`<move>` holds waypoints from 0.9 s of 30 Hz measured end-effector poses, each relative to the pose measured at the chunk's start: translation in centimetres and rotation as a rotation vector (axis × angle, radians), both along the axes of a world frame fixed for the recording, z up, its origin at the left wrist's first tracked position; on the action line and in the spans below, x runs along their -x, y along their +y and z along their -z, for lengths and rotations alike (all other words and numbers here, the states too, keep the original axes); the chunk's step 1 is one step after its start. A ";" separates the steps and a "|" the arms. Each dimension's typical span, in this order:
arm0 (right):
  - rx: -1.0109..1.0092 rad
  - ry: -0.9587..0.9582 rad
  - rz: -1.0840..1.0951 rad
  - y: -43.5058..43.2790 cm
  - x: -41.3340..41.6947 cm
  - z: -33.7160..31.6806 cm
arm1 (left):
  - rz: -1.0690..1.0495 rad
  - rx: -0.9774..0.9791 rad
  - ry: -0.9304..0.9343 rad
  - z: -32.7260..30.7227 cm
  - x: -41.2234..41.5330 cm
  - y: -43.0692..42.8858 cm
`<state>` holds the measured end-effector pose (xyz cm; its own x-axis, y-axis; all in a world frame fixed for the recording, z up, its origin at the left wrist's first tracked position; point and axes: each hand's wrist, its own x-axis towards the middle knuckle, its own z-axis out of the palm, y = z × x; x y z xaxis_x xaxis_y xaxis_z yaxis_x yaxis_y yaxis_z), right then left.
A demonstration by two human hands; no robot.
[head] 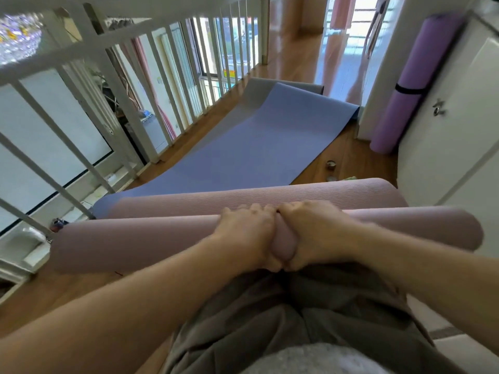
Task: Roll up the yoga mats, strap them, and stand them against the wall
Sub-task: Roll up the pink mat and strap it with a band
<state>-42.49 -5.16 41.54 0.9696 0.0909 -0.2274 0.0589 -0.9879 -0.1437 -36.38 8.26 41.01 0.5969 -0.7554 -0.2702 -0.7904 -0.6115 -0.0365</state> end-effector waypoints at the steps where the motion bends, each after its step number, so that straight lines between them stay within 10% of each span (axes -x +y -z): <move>1: -0.038 0.104 -0.008 -0.6 -1.1 -0.5 | 0.000 0.009 -0.083 0.4 0.6 0.0; 4: -0.092 0.209 -0.001 -1.0 -2.8 -0.4 | 0.020 0.059 -0.149 0.9 0.3 0.2; 9: 0.144 -0.293 0.063 0.6 0.9 2.4 | 0.005 0.047 0.023 0.1 -2.2 -0.5; 15: -0.026 0.027 0.028 -1.6 -3.1 0.0 | -0.010 0.033 -0.271 1.3 -0.5 -0.3; 20: 0.250 -0.375 0.113 0.4 -0.1 3.3 | -0.027 0.013 -0.006 -0.5 -3.4 -1.4; 27: 0.093 -0.052 0.089 -2.2 -4.3 0.3 | -0.008 0.087 -0.347 1.8 -1.6 -0.6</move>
<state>-38.22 -7.31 41.23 0.9835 -0.0152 -0.1802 -0.0246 -0.9984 -0.0504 -34.79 7.70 39.22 0.6480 -0.7615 0.0153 -0.7350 -0.6305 -0.2496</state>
